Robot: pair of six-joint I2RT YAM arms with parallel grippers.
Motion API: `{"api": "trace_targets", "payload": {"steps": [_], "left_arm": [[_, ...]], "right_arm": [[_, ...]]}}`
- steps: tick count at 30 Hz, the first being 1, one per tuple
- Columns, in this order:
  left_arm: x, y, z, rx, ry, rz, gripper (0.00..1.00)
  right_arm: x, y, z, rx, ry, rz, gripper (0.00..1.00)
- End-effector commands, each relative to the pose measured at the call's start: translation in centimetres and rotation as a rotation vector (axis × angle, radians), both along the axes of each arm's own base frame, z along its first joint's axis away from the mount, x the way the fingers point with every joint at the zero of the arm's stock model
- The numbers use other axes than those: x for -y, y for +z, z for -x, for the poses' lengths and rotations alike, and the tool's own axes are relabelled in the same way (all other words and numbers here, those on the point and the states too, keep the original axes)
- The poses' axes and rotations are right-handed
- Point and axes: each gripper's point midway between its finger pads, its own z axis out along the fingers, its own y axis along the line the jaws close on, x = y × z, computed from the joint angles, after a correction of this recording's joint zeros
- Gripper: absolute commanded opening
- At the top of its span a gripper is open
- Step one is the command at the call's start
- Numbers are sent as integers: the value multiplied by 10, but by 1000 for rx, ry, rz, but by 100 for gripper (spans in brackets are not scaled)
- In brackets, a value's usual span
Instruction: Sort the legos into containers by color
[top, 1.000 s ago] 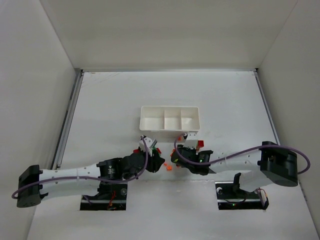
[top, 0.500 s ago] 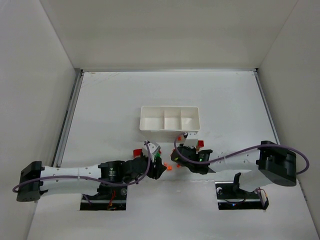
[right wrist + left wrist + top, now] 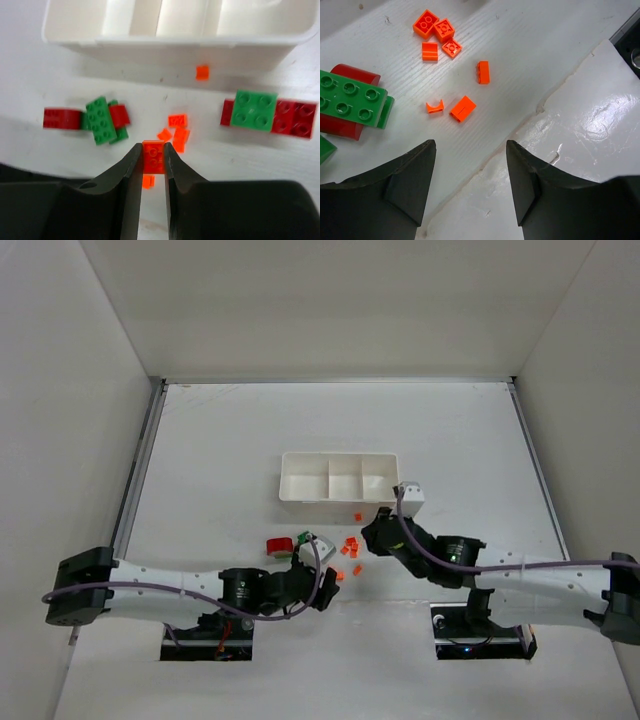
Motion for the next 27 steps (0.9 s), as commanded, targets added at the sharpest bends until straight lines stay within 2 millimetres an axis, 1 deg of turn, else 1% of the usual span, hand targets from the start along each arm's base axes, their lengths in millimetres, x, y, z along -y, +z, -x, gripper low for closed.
{"api": "trace_targets", "payload": {"steps": [1,3,5,7,9,13,15,17,19,21,23,27], "left_arm": [[15,16,-3,17,23,76,56],[19,15,-3,19,22,70,56],[19,11,-4,26,32,48,56],[20,7,-5,35,45,24,56],[21,4,-5,39,55,12,56],[24,-6,-8,31,96,-19,55],[27,-10,-9,32,101,-37,55],[29,-13,-9,36,104,-50,54],[29,-14,-10,42,109,-57,54],[29,-15,-11,48,116,-60,54],[29,-15,-13,50,123,-60,53],[29,-17,-18,51,144,-60,50]], "right_arm": [[10,42,-40,135,-33,-8,20],[19,56,-66,172,-63,-14,20],[23,65,-89,197,-71,-24,20],[28,65,-109,204,-82,-7,20],[35,61,-127,204,-108,33,20],[43,58,-148,213,-135,77,21],[45,56,-155,216,-145,89,25],[46,55,-160,218,-152,94,33],[44,55,-159,219,-146,93,45],[46,58,-157,228,-151,88,54],[46,59,-151,233,-145,80,56],[39,49,-127,217,-109,44,52]]}}
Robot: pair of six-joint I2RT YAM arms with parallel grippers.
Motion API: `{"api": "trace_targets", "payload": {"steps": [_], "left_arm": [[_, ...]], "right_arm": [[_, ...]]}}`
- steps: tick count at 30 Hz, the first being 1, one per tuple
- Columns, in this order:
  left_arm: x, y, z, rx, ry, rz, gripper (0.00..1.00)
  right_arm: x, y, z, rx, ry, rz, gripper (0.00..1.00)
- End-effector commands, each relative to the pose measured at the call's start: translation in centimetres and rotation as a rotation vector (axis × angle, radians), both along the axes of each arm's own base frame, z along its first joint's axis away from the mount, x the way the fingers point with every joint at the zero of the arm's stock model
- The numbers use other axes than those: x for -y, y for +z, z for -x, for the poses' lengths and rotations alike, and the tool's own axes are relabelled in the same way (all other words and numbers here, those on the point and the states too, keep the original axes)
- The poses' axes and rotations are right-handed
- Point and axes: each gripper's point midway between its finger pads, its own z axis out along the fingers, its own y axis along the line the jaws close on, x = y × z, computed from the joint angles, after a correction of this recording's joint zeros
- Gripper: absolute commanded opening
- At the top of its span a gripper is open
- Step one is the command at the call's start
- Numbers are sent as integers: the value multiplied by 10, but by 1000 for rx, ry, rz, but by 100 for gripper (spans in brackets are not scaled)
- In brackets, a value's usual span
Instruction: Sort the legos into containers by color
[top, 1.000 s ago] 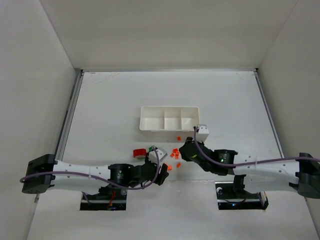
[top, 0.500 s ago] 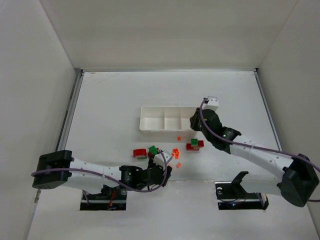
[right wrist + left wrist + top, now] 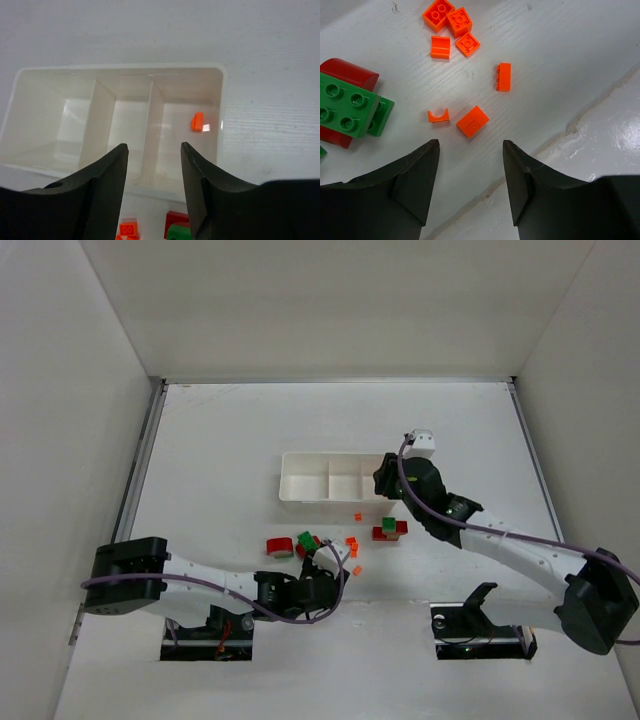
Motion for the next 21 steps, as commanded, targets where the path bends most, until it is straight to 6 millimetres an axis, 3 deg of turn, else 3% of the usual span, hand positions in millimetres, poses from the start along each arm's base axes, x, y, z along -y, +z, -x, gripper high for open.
{"api": "trace_targets", "payload": {"steps": [1,5,11,18,21], "left_arm": [[14,15,-8,17,48,63,49],[17,8,-11,12,64,49,45],[17,3,-16,1,89,39,44],[27,-5,-14,-4,77,21,42],[30,-9,-13,-4,72,3,36]], "right_arm": [[-16,12,16,44,45,-79,51],[-22,-10,39,-1,73,-82,49],[-25,-21,61,-18,83,-106,49],[-22,-32,70,-39,78,-137,51],[-22,-35,73,-43,80,-140,51]]}}
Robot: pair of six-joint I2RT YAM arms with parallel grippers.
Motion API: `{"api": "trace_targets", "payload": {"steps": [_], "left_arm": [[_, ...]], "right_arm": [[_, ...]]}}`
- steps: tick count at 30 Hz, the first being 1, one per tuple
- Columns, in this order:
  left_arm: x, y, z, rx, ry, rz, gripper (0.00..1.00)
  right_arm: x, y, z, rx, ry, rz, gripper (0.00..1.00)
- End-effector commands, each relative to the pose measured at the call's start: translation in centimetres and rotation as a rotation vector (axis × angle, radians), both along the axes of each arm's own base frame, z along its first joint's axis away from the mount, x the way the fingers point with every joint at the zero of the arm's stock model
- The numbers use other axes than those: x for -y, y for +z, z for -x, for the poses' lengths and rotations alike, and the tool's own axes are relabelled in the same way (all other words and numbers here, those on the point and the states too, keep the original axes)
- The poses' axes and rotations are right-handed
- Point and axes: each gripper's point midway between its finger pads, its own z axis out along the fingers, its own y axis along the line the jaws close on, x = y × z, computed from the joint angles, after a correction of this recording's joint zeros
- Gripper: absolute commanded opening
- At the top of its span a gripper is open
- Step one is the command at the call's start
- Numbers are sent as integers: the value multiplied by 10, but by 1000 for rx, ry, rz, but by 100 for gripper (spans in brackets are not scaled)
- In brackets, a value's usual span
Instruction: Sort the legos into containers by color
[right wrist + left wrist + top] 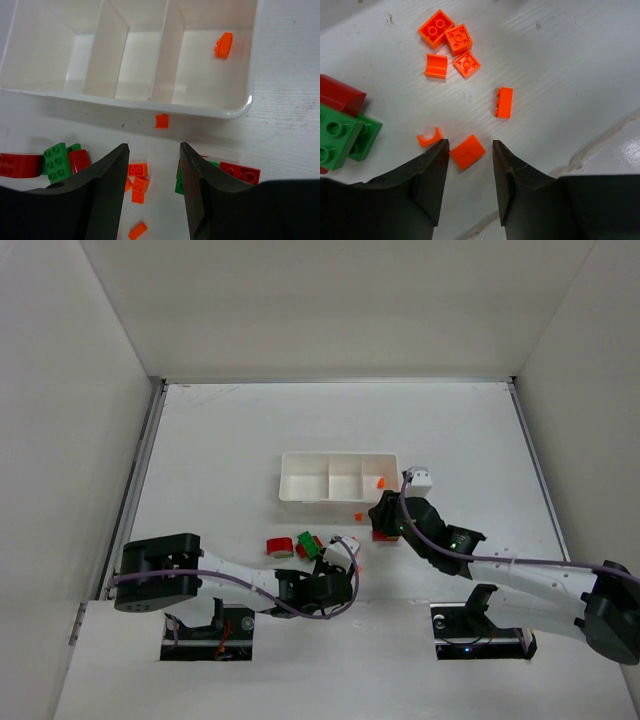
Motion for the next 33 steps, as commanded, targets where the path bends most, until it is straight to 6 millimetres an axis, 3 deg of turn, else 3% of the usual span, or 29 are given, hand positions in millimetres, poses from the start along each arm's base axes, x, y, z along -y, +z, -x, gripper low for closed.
{"api": "trace_targets", "payload": {"steps": [1,4,9,14,20,24,28,33], "left_arm": [[11,4,1,-5,5,18,31],[11,5,1,-1,6,16,23],[7,24,-2,14,20,53,19],[4,77,-21,60,69,187,18],[4,143,-77,111,187,352,21],[25,173,-115,126,192,436,22],[55,184,-149,106,172,478,23],[86,175,-182,69,154,480,23]], "right_arm": [[-4,11,-1,30,-16,-58,51],[-1,9,1,30,-16,-58,51],[7,13,5,48,-24,-84,51],[25,19,4,72,-66,-107,49],[36,16,7,67,-88,-116,42],[38,12,8,58,-95,-112,42],[46,8,7,54,-127,-103,42],[50,8,8,56,-146,-108,42]]}}
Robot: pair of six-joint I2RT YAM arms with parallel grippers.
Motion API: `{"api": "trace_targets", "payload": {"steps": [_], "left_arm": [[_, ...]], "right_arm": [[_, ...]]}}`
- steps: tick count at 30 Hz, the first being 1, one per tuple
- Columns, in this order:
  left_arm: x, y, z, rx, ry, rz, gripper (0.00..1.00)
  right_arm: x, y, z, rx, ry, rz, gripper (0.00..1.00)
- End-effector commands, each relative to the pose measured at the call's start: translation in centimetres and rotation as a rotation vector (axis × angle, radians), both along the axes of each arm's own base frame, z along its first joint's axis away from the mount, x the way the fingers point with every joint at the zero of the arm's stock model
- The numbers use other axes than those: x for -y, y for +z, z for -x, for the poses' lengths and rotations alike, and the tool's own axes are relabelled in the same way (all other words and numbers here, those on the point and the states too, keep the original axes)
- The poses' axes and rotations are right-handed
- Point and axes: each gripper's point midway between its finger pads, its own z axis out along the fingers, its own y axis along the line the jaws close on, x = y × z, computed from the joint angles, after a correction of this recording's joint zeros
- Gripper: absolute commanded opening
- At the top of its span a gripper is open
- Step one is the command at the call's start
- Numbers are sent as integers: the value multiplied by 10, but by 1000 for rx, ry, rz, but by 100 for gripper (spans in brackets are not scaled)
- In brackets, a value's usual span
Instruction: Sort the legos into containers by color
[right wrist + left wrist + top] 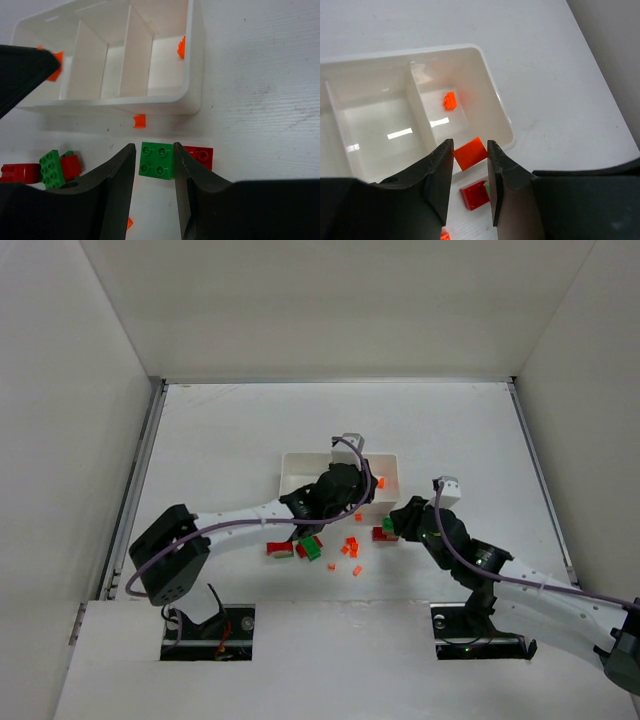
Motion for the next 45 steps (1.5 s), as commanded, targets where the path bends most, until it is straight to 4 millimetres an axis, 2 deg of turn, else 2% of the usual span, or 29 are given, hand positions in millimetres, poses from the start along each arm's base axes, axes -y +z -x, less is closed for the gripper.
{"api": "trace_targets", "payload": {"steps": [1,4,6,9,11,15,19,24,28,32,36,40,45], "left_arm": [[28,21,-16,19,-69,72,23],[43,12,-26,2,-85,58,26],[50,7,-29,-6,-90,45,36],[49,10,-31,-3,-80,41,53],[43,16,-30,10,-78,48,55],[17,22,-18,35,-48,40,51],[-21,15,4,51,-6,8,45],[-71,-4,33,49,60,-40,41],[-94,-18,62,32,50,-87,39],[-105,-29,85,23,31,-115,38],[-112,-51,109,4,-3,-158,39],[-109,-67,124,-11,-37,-199,40],[-105,-76,137,6,-72,-235,42]], "right_arm": [[5,6,-2,20,-36,-20,42],[-1,6,1,17,-11,-20,42],[-6,7,5,17,13,-20,42],[-19,11,13,24,71,-19,42],[-28,15,20,32,118,-17,42],[-45,16,36,30,211,-13,41],[-61,0,49,-14,269,9,38],[-79,-17,45,-52,273,33,42],[-98,-30,42,-76,282,87,48],[-104,-46,35,-101,245,145,49],[-107,-60,31,-127,219,185,48],[-111,-74,31,-153,214,216,47],[-110,-86,27,-170,187,254,42]]}}
